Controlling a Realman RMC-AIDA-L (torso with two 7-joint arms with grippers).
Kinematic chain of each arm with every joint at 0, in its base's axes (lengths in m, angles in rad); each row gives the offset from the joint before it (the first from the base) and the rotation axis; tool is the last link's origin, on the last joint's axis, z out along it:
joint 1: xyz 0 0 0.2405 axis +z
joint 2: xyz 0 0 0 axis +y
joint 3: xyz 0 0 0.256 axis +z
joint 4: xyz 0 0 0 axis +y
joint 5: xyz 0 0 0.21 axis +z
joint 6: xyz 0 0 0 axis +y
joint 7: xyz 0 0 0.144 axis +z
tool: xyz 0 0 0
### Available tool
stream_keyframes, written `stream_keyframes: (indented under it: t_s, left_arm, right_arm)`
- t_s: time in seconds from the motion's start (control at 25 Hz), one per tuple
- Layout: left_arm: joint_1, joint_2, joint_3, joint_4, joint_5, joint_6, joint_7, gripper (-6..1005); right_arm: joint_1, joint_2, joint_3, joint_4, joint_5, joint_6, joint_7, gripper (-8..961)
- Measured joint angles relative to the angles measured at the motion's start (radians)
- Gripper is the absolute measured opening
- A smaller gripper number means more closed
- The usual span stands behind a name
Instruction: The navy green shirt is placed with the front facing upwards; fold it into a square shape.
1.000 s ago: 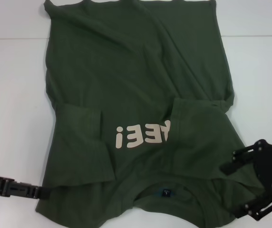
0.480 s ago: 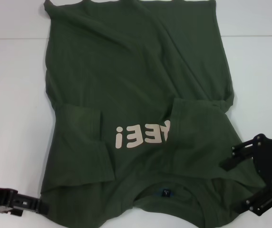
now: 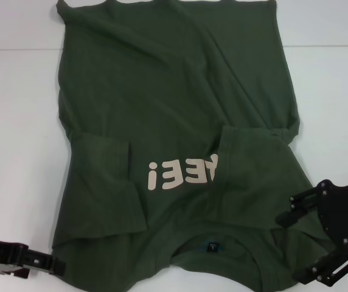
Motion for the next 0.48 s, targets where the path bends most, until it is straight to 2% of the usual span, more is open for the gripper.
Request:
stream_keyframes:
  t_s: [0.48]
  left_arm:
    - [-0.012, -0.006, 0.022, -0.039, -0.008, -0.005, -0.01, 922]
  right_arm:
    - [0.002, 0.0, 0.006, 0.0, 0.0, 0.003, 0.0, 922]
